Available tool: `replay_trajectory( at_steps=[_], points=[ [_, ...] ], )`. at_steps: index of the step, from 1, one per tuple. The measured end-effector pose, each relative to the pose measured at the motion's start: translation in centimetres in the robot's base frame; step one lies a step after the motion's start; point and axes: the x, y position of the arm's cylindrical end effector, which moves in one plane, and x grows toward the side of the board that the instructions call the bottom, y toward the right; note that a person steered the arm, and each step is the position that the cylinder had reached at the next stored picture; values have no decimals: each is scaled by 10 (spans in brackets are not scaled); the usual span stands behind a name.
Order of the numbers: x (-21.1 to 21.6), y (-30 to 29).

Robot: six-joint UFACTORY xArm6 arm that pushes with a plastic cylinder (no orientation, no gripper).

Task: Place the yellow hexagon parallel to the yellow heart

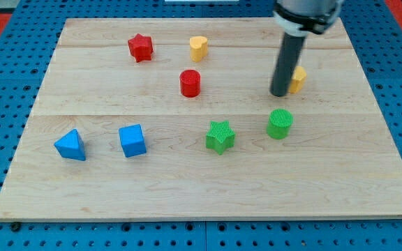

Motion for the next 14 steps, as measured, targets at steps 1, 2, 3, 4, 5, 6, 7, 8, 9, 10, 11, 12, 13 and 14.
replay_trajectory(
  at_steps=[1, 2, 3, 4, 5, 6, 7, 8, 9, 10, 11, 12, 13, 14],
  points=[
    [48, -8],
    [75, 19],
    [71, 38],
    [41, 44],
    [30, 116],
    [12, 70],
    [-6, -2],
    [-17, 42],
    [-21, 45],
    [-22, 88],
    [-22, 108],
    [-22, 126],
    [-50, 152],
    [-94, 83]
  ],
)
